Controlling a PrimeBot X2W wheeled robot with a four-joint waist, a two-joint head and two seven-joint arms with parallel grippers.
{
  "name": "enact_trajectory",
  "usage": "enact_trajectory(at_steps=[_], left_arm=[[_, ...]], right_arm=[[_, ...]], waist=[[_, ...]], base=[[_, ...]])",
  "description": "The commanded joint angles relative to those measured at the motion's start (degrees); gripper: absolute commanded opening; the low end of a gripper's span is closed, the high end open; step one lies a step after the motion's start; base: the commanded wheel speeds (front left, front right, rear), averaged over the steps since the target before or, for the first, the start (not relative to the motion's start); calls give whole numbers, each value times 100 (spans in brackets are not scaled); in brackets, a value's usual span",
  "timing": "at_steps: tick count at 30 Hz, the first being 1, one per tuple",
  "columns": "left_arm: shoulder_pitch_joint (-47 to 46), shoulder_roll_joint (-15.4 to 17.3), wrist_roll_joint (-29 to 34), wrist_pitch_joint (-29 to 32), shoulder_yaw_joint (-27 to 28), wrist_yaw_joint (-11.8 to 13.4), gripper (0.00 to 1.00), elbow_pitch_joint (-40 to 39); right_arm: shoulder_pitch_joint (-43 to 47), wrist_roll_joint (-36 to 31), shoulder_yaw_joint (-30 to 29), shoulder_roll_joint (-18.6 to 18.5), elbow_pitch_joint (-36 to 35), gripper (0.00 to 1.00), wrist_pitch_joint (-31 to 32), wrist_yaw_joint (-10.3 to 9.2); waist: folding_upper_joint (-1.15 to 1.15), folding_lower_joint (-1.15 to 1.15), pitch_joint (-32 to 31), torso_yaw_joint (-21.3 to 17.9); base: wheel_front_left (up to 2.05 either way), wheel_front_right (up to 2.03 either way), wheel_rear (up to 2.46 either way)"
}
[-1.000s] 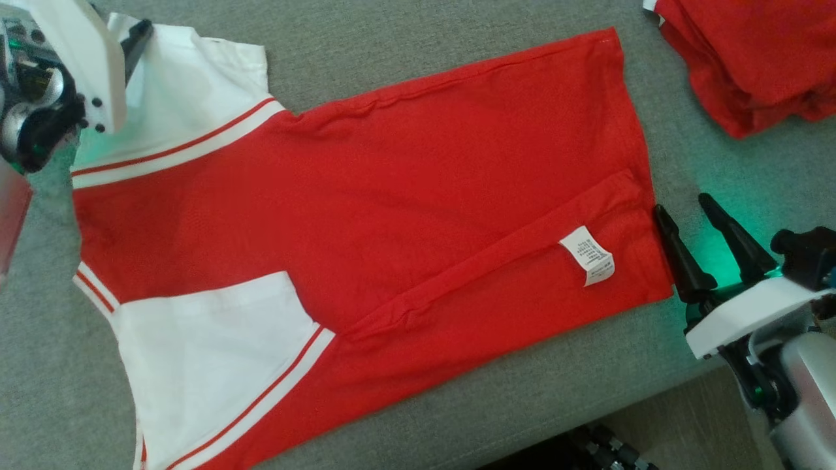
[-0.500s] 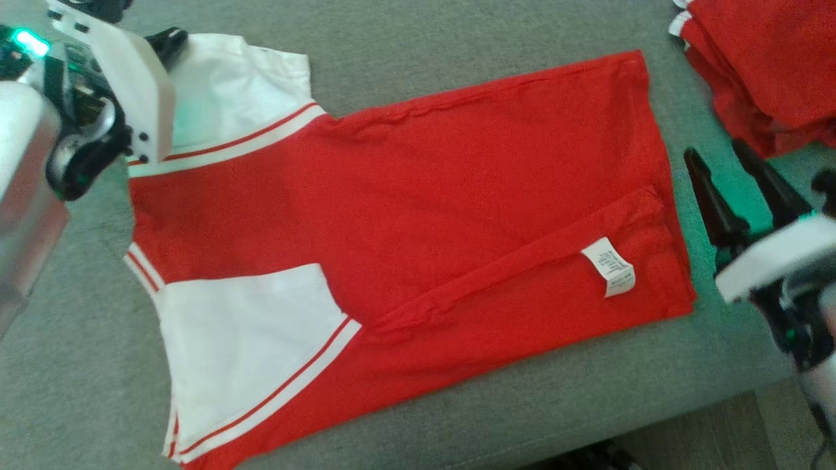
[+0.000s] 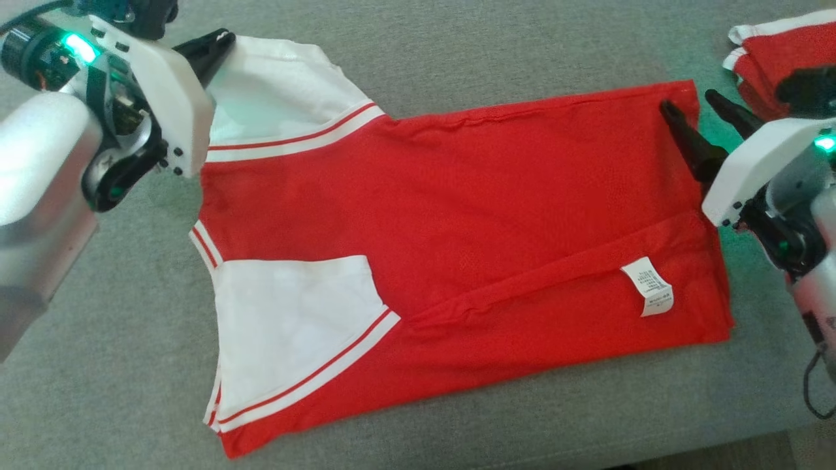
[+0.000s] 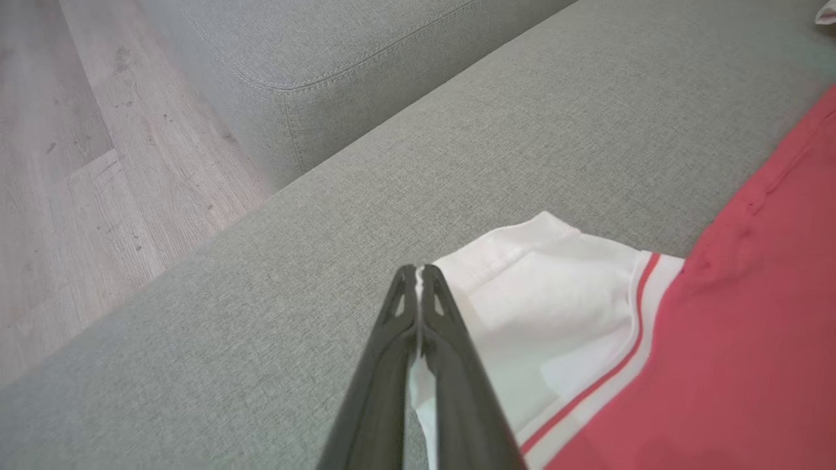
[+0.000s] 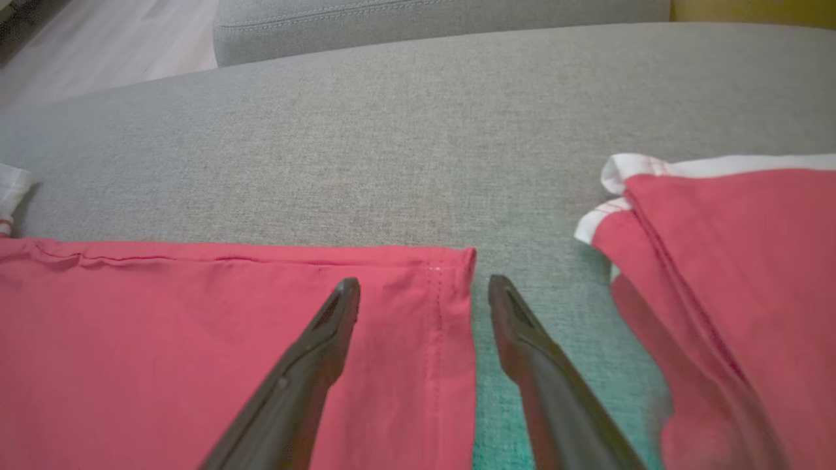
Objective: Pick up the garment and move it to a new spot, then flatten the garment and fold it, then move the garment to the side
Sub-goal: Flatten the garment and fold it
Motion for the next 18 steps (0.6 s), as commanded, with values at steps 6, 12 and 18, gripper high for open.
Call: enact_trajectory(at_steps=[6, 12, 18], left_arm=[[-527, 288, -221, -177, -80, 10, 0, -37], [-657, 321, -371, -268, -325, 10, 0, 10], [-806, 334, -362, -467, -523, 10, 0, 20]], right_arm=[[-294, 208, 448, -97, 193, 35, -243, 12], [-497, 348, 735, -105, 454, 0, -457, 12], [-708, 481, 880, -166, 623, 0, -673, 12]], waist=[[0, 0, -38, 55], [0, 0, -32, 66], [0, 0, 10, 94]], base=[[0, 0, 0], [0, 0, 0], [0, 0, 0]])
